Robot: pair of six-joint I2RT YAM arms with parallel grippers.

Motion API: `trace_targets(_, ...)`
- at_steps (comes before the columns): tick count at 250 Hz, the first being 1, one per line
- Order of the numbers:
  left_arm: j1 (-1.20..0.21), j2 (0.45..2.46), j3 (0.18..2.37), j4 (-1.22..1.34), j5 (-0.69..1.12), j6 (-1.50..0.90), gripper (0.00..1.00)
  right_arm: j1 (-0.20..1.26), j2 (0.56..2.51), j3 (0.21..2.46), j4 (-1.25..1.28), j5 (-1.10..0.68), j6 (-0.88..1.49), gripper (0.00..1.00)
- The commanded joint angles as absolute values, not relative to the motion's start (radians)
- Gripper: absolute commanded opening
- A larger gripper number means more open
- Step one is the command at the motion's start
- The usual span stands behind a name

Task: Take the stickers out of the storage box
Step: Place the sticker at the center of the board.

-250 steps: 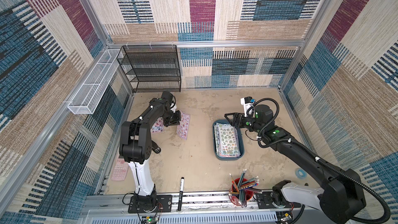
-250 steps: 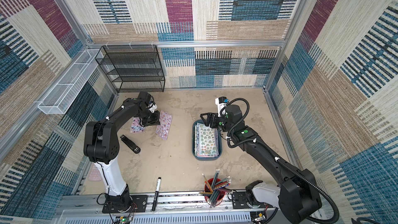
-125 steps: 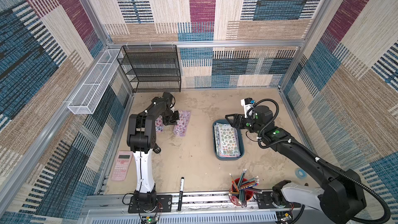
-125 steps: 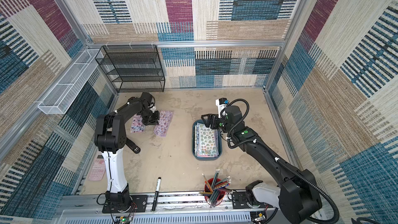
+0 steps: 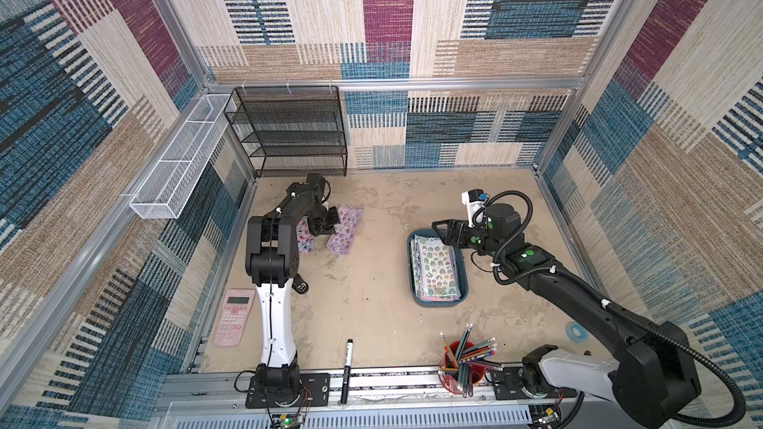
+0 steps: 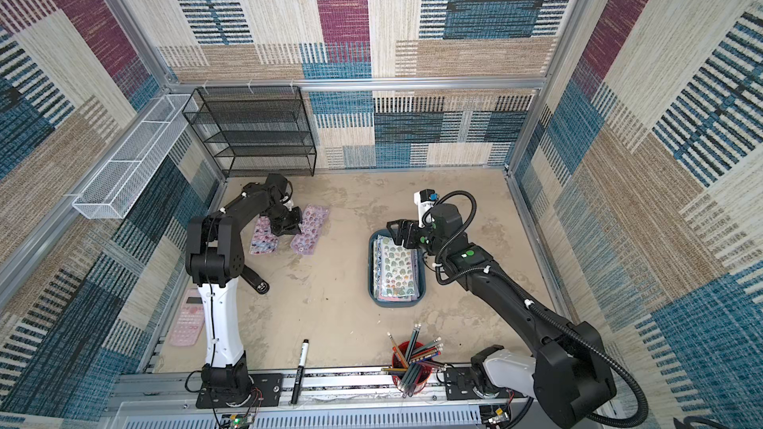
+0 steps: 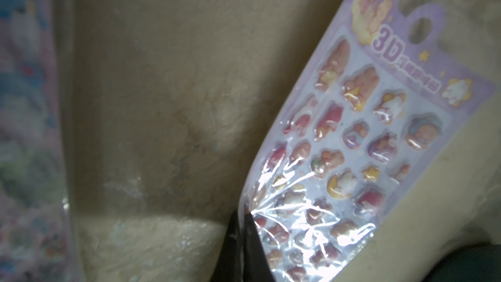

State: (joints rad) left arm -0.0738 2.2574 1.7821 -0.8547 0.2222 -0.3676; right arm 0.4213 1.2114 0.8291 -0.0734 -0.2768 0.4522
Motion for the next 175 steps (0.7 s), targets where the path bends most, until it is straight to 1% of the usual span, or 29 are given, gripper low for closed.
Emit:
trace_targets(1, -0.066, 2.281, 1.756, -0.833, 0.138, -0.419, 0.00, 0.422, 1.213, 0.823, -0.055, -0.268, 0.451, 0.78)
trace_targets(102, -0.041, 2.266, 1.734, -0.804, 0.107, -0.483, 0.00, 0.421, 1.197, 0.805, -0.063, -0.254, 0.448, 0.79)
trace_targets(142, -0.040, 2.254, 1.730, -0.805, 0.109, -0.477, 0.16, 0.422, 1.198, 0.805, -0.063, -0.253, 0.448, 0.79)
trace_targets(175, -0.040, 2.238, 1.735, -0.806, 0.095, -0.467, 0.22, 0.422, 1.198, 0.803, -0.063, -0.252, 0.448, 0.79)
